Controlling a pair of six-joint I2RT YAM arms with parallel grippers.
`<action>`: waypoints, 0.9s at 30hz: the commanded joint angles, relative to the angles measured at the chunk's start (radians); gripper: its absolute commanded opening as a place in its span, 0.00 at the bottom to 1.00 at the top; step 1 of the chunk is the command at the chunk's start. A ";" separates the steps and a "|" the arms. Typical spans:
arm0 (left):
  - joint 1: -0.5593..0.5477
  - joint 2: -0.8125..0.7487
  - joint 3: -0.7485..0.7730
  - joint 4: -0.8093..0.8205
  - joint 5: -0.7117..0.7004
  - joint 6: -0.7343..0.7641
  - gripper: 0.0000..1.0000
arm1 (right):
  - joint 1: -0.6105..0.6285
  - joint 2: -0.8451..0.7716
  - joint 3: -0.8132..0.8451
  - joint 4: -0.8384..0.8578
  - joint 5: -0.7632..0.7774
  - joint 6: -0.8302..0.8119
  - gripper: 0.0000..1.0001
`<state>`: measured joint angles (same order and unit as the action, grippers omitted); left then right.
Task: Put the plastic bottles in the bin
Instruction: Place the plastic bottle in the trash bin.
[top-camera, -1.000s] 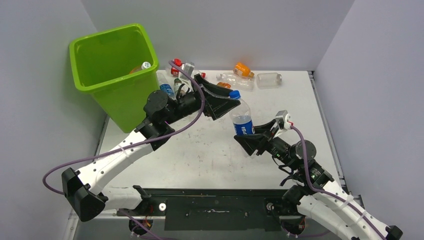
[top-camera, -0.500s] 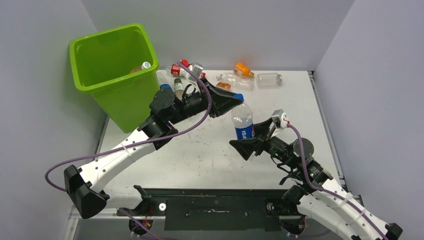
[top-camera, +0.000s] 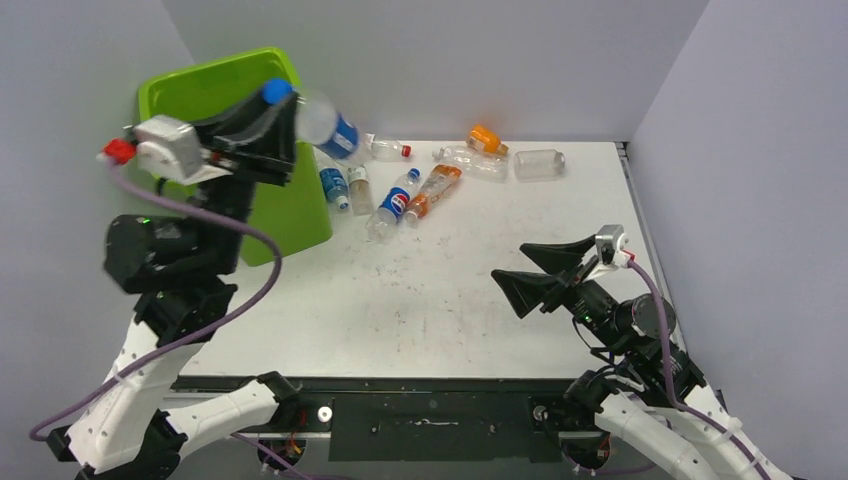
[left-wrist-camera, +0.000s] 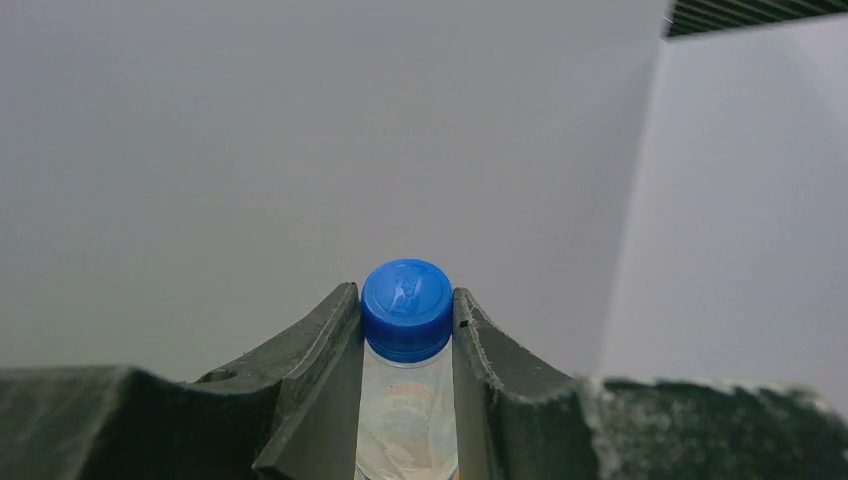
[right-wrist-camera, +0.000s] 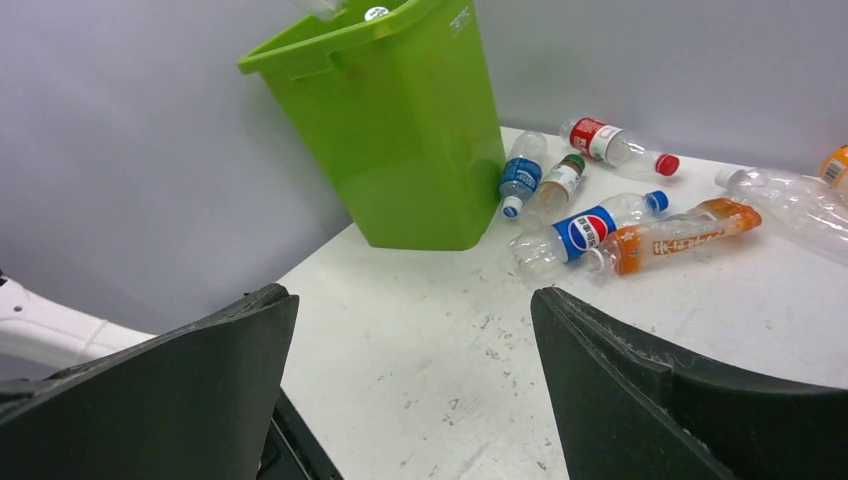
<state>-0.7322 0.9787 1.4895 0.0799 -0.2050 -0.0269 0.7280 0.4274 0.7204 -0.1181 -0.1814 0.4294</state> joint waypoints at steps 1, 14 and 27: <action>0.016 0.009 0.066 0.184 -0.314 0.425 0.00 | 0.003 -0.011 -0.018 0.000 0.076 -0.009 0.90; 0.397 0.329 0.137 0.433 -0.535 0.625 0.00 | 0.003 0.041 -0.051 0.036 0.013 -0.006 0.90; 0.042 0.352 0.205 0.446 -0.592 0.666 0.96 | 0.003 0.075 -0.095 0.046 0.205 0.027 0.90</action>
<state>-0.5053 1.4162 1.6314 0.4797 -0.8093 0.5873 0.7280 0.4660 0.6518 -0.1215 -0.1276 0.4198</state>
